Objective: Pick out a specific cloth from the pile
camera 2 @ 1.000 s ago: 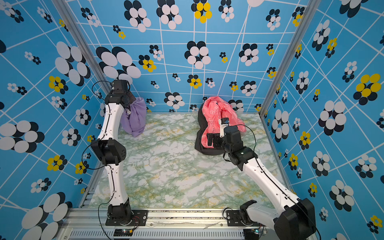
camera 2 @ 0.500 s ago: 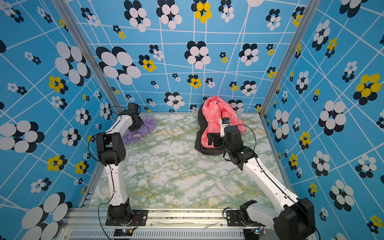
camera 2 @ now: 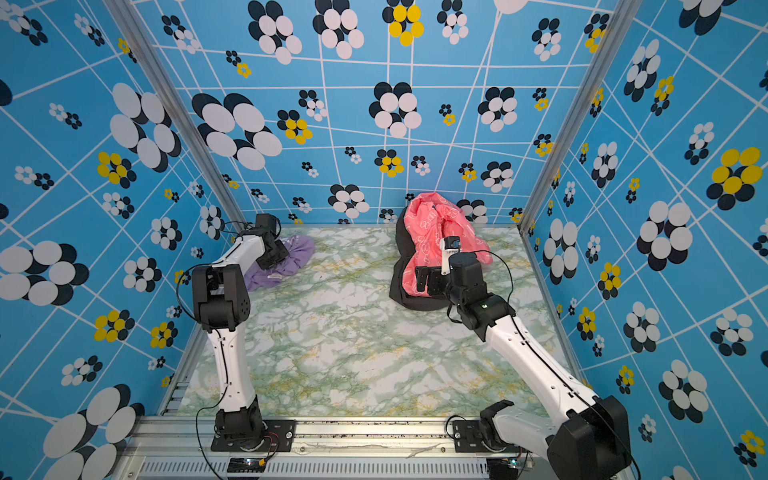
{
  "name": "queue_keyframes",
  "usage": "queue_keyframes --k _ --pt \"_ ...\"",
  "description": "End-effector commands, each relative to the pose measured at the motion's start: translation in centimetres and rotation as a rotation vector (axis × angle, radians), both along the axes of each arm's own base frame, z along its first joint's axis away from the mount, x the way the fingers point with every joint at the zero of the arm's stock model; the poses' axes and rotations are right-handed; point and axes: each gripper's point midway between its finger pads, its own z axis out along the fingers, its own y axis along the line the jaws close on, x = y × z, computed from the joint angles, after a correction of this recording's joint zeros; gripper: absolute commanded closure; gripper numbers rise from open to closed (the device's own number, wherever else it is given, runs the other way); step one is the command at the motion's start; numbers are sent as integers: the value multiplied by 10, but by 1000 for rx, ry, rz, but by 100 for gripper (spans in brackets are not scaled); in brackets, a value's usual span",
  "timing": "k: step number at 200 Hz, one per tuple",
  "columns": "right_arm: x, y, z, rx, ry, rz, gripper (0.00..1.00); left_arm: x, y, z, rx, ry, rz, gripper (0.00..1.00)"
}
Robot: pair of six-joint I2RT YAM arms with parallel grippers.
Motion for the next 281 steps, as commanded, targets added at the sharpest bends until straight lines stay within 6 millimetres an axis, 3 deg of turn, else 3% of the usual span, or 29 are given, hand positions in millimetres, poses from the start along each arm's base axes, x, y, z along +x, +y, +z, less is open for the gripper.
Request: queue_keyframes --k 1,20,48,77,99,103,111,135,162,203,238,281 --pt "-5 -3 8 16 -13 4 1 -7 -3 -4 -30 52 -36 71" --pt "-7 -4 11 17 -20 3 1 -2 -1 28 -13 -24 -48 59" --pt "-10 -6 18 24 -34 1 1 3 -5 92 8 -159 -95 43" --pt "-14 -9 26 30 -49 -5 1 -5 -14 154 42 -273 -154 28" --pt "-18 -14 31 32 -67 -23 1 -22 -22 193 60 -354 -199 19" --pt "-19 -15 32 31 -72 -26 1 -24 -23 190 57 -353 -207 19" --pt "-21 -18 32 27 -77 -39 1 -35 -27 209 58 -402 -230 18" --pt "-26 -35 28 -8 -100 -102 1 -71 -36 230 66 -515 -265 14" --pt "-33 -63 5 -77 -110 -205 1 -118 -38 229 105 -639 -261 4" --pt "-40 -114 -40 -136 -114 -389 1 -171 -31 166 197 -699 -240 1" --pt "-42 -151 -76 -166 -112 -513 1 -188 -20 125 297 -706 -202 1" --pt "-29 -160 -104 -263 -141 -496 1 -188 -18 94 406 -705 -254 1"
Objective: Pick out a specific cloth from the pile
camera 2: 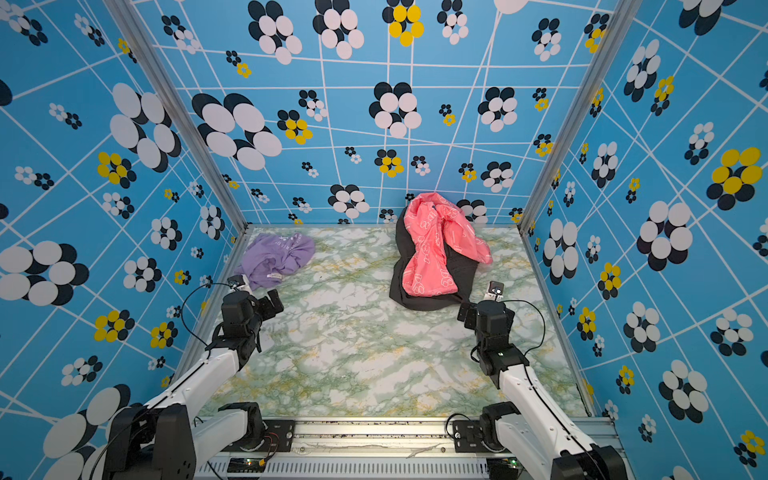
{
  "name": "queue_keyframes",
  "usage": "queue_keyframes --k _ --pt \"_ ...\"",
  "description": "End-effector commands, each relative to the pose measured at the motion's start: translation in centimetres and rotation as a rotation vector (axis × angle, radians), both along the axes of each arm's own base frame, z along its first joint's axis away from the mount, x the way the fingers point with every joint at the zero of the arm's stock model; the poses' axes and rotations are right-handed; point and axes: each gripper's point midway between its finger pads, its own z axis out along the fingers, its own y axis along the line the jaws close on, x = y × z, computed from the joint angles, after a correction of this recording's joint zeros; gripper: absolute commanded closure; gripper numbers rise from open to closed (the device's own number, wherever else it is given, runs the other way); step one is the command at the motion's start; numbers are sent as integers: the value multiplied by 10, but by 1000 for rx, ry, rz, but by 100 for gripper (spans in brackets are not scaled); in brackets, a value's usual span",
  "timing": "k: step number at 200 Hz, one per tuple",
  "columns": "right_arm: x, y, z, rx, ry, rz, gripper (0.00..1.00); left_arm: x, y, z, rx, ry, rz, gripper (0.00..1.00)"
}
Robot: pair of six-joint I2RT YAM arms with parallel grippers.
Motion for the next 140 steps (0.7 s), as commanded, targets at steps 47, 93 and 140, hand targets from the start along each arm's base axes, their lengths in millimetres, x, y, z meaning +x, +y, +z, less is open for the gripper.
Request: queue_keyframes --k 47,93,140 --pt "42 18 -11 -166 -106 173 1 27 -3 2 129 -161 -60 1" --pt "75 30 -24 -194 -9 262 1 46 -31 -18 153 -121 -202 1" --pt "89 15 -29 -62 -72 241 1 46 -37 -27 173 -136 -230 1"
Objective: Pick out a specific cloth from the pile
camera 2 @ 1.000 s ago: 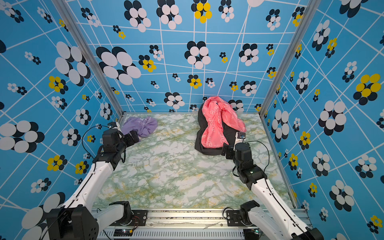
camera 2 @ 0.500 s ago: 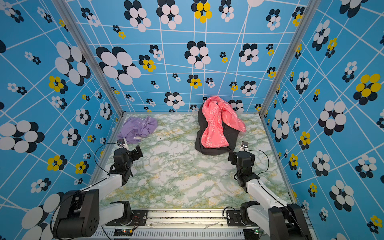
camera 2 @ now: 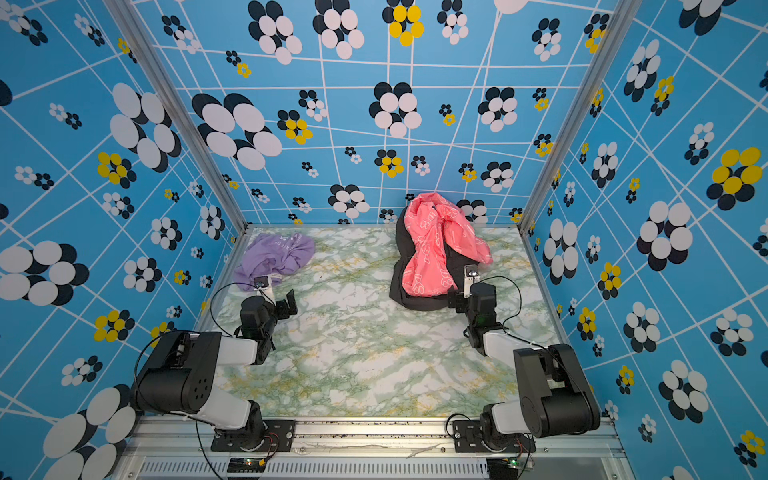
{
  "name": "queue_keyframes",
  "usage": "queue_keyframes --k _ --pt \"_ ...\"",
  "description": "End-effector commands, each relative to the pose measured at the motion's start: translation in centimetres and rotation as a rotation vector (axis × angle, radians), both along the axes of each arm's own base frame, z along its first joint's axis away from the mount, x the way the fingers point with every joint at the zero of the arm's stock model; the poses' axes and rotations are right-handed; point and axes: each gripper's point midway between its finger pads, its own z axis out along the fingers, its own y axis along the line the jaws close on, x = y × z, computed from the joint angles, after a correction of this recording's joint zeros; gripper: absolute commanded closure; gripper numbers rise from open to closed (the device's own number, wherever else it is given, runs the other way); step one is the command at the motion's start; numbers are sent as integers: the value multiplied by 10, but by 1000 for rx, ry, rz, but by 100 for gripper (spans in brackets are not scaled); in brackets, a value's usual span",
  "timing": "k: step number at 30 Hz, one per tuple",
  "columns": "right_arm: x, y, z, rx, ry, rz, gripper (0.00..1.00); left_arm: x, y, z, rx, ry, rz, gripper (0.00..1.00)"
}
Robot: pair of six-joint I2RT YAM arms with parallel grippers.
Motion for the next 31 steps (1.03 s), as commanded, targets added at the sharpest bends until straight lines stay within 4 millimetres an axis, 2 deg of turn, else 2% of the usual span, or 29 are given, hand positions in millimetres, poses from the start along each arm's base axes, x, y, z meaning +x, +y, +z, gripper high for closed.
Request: queue_keyframes --k 1,2,4,31 --pt "3 -11 -8 88 -39 -18 1 8 -7 14 24 -54 -38 1" --pt "1 -21 -14 103 -25 -61 1 10 -7 13 21 -37 -38 1" --pt "-1 -29 -19 137 -88 -88 1 13 -10 12 32 -30 -50 1" --pt "-1 -31 -20 129 -61 -101 1 13 -11 12 36 -24 -56 1"
